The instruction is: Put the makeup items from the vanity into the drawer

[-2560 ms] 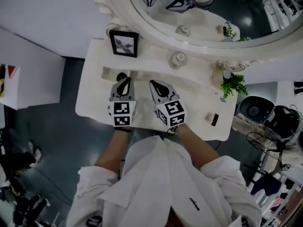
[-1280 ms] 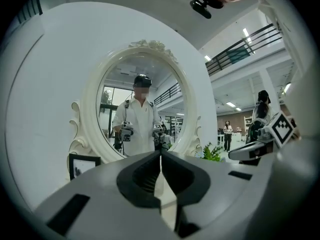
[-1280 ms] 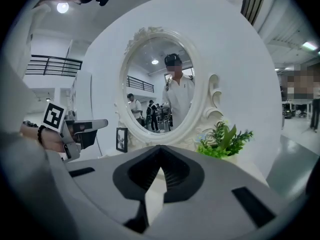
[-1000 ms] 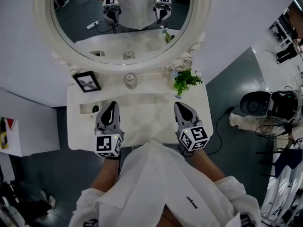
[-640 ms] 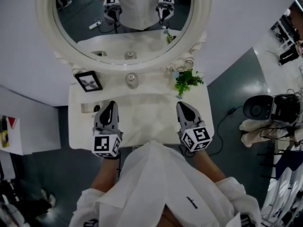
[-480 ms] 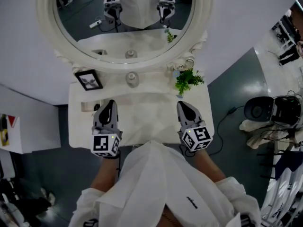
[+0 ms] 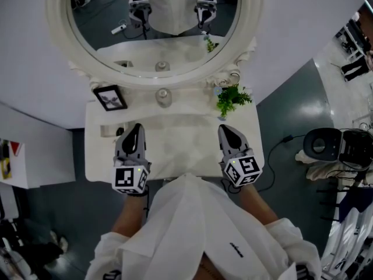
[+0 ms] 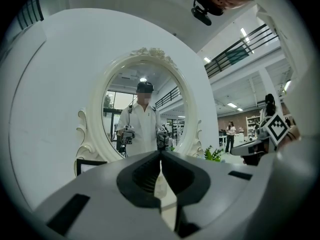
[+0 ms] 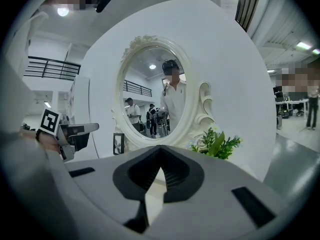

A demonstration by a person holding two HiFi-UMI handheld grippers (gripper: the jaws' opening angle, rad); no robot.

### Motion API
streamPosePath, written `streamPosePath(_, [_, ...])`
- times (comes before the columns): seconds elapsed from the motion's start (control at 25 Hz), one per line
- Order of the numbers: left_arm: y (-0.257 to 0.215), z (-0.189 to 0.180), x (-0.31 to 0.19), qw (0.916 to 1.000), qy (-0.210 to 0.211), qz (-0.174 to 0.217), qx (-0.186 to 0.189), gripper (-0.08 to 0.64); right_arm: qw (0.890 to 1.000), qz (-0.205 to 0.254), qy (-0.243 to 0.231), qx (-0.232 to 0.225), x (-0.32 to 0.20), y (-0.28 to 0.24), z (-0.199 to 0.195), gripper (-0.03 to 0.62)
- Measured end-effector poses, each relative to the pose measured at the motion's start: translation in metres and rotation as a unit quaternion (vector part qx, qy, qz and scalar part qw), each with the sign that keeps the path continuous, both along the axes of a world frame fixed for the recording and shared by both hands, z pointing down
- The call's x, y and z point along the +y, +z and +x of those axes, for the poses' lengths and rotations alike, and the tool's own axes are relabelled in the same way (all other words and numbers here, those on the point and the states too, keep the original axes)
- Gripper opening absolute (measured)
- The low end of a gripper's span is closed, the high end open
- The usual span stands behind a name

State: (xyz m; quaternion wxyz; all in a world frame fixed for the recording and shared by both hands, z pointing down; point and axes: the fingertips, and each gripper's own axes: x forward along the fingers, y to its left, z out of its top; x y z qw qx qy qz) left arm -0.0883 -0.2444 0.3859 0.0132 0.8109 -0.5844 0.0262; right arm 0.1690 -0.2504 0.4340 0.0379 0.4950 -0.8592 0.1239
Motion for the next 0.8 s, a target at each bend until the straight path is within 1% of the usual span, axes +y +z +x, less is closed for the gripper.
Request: streamPosePath(0.8, [0.0059, 0.0085, -0.0004, 1.0000, 0.007, -0.007, -0.001, 0.034, 1.000, -0.001, -0.005, 0.000, -0.0009, -0.0013, 0.0005, 0.017])
